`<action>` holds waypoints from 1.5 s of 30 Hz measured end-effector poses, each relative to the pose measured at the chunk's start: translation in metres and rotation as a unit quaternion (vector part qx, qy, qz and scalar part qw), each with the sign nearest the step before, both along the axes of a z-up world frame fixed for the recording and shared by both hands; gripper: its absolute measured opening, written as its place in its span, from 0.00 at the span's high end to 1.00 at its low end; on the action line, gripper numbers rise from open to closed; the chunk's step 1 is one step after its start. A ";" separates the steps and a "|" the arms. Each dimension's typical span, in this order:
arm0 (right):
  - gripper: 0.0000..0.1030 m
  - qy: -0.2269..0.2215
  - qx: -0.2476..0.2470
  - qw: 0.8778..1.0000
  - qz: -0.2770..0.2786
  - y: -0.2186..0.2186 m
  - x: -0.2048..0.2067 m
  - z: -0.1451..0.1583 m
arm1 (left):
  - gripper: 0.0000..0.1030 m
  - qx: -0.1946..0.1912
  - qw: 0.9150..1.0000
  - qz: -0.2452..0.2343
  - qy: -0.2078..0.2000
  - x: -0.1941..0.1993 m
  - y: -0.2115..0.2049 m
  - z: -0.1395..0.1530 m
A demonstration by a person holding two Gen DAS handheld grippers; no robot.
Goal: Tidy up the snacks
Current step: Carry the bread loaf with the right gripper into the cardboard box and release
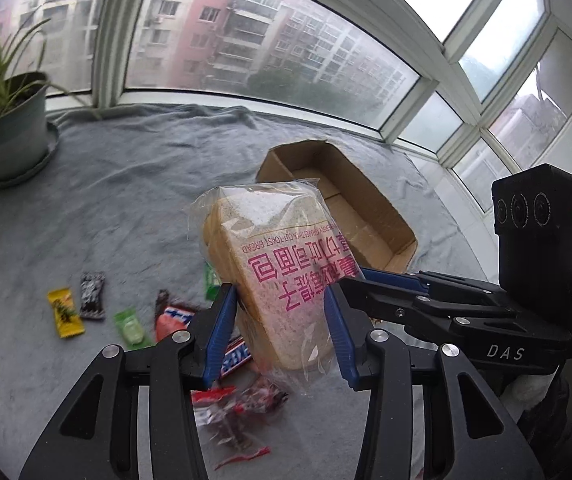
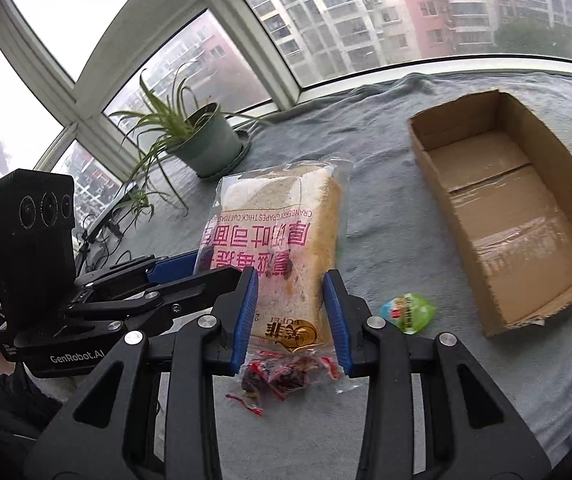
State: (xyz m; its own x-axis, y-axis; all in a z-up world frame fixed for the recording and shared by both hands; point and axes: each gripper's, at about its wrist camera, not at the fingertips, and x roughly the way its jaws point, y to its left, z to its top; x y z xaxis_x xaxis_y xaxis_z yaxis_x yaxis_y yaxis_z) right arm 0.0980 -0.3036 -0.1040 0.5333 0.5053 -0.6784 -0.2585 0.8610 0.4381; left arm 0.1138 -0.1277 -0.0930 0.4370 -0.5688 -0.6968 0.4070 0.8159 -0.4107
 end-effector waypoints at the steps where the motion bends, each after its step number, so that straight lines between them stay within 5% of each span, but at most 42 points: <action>1: 0.65 -0.002 -0.001 1.000 -0.011 -0.009 -0.001 0.000 | 0.58 0.000 1.000 -0.010 -0.001 0.003 -0.009 0.001; 15: 0.65 0.001 -0.017 0.993 -0.119 -0.109 0.007 -0.010 | 0.59 0.016 0.993 -0.116 -0.010 0.034 -0.115 -0.005; 28: 0.65 0.010 -0.035 0.985 -0.172 -0.157 0.024 -0.028 | 0.60 0.025 0.988 -0.151 -0.002 0.051 -0.169 -0.019; 32: 0.65 0.020 -0.053 0.978 -0.200 -0.168 0.028 -0.035 | 0.60 0.070 0.988 -0.136 -0.025 0.054 -0.178 -0.023; 43: 0.64 0.009 -0.062 0.978 -0.197 -0.162 0.016 -0.026 | 0.60 0.061 0.991 -0.116 -0.033 0.064 -0.145 -0.008; 45: 0.58 0.003 -0.068 0.978 -0.199 -0.158 0.014 -0.021 | 0.60 0.061 0.991 -0.111 -0.040 0.064 -0.137 -0.002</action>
State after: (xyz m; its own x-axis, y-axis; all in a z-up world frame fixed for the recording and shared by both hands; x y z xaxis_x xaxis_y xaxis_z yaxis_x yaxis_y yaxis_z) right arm 0.1116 -0.4616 -0.1254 0.6646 0.1635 -0.7290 0.1110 0.9433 0.3128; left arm 0.1779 -0.2646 -0.0954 0.3676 -0.5706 -0.7344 0.6086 0.7447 -0.2740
